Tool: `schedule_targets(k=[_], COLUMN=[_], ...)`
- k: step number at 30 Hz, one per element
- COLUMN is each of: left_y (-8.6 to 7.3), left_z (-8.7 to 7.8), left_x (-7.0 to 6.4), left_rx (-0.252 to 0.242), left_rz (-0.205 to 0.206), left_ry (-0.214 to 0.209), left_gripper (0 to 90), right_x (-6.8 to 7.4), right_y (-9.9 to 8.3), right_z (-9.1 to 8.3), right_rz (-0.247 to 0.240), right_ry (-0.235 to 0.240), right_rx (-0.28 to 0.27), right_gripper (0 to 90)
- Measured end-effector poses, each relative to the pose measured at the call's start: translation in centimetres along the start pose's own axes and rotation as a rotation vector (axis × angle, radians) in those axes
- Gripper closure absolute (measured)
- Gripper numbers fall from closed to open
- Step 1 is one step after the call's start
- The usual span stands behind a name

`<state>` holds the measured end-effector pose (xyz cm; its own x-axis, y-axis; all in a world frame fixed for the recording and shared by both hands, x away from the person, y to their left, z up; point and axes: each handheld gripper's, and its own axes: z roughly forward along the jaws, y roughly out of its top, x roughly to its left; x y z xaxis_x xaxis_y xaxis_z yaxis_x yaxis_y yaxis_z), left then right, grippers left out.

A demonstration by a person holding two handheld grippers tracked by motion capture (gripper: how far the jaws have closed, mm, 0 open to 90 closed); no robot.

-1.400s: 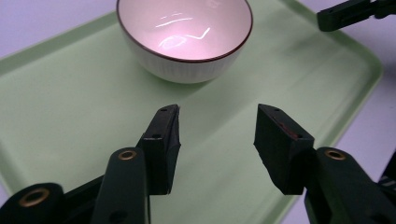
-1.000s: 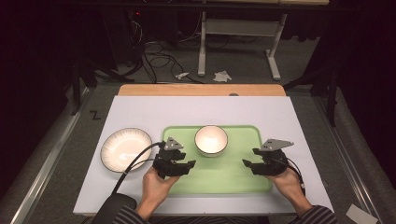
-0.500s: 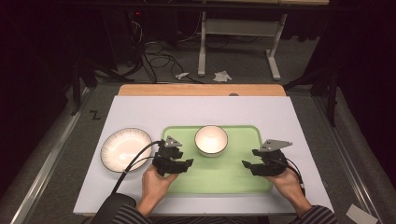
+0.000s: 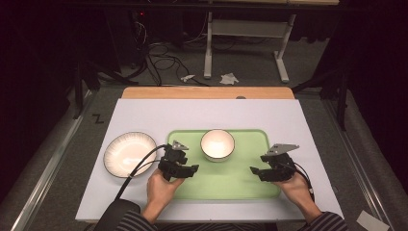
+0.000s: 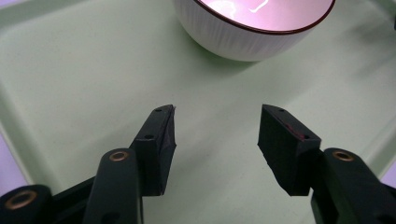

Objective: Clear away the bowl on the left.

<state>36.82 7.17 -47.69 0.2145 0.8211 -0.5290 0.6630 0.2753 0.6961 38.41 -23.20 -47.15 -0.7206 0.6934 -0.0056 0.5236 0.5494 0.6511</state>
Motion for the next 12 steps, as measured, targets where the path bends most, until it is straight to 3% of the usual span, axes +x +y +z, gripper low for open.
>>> schedule_targets(k=[12], left_y=[0.58], left_z=[-0.32], left_x=[-0.27], left_rx=[-0.023], left_rz=[-0.01], left_ry=[-0.031], left_gripper=[42.8], right_x=[-0.16], right_y=[0.1], right_z=[0.31], right_rz=[0.012], right_ry=[0.008], right_rx=[0.009], right_gripper=[39.3])
